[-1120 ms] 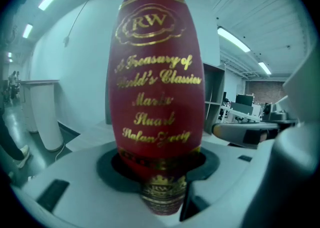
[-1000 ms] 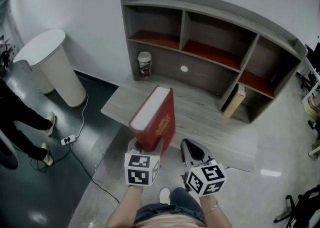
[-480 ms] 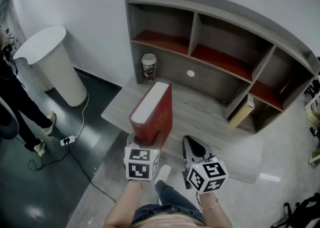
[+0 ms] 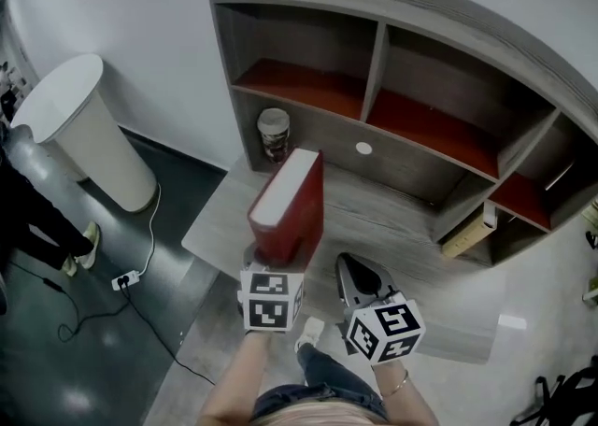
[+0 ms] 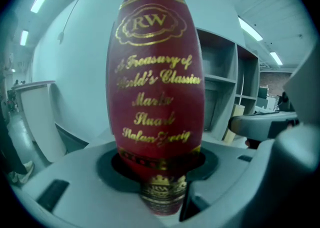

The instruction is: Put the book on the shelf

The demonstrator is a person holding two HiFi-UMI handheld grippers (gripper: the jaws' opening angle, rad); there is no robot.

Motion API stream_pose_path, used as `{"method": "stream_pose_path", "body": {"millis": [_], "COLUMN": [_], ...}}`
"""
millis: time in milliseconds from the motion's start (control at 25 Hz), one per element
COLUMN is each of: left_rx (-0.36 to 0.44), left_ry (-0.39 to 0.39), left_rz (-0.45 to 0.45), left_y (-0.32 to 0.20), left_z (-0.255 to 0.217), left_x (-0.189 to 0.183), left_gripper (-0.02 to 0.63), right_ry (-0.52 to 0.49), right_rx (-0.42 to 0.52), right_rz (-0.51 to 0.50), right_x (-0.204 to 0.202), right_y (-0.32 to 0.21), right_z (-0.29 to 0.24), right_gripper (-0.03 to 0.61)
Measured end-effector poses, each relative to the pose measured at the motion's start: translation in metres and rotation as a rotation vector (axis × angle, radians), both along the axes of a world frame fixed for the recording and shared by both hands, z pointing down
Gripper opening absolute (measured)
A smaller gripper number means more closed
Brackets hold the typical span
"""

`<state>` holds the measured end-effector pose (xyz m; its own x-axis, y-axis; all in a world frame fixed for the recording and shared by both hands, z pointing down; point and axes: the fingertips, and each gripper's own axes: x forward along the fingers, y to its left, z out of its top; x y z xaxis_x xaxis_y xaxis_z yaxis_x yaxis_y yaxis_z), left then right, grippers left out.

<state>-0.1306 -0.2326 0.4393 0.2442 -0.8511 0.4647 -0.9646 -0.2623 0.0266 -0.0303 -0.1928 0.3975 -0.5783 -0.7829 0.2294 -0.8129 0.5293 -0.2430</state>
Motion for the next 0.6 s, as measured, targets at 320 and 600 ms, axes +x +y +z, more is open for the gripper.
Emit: {"method": "stream_pose_path", "body": {"millis": [320, 600], "left_rx": [-0.043, -0.044], "left_ry": [-0.026, -0.035], "left_rz": [-0.013, -0.033], "left_y": [-0.060, -0.105], "left_z": [0.025, 0.037], "left_x": [-0.003, -0.009], "left_gripper": [0.218, 0.218], "right_ry": [0.010, 0.020], "right_rx": [-0.034, -0.071], "right_rz": [-0.006, 0.006], "right_x": [-0.003, 0.003], "right_y": [-0.058, -0.093], "right_z": [0.013, 0.026], "right_gripper": [0.009, 0.009]}}
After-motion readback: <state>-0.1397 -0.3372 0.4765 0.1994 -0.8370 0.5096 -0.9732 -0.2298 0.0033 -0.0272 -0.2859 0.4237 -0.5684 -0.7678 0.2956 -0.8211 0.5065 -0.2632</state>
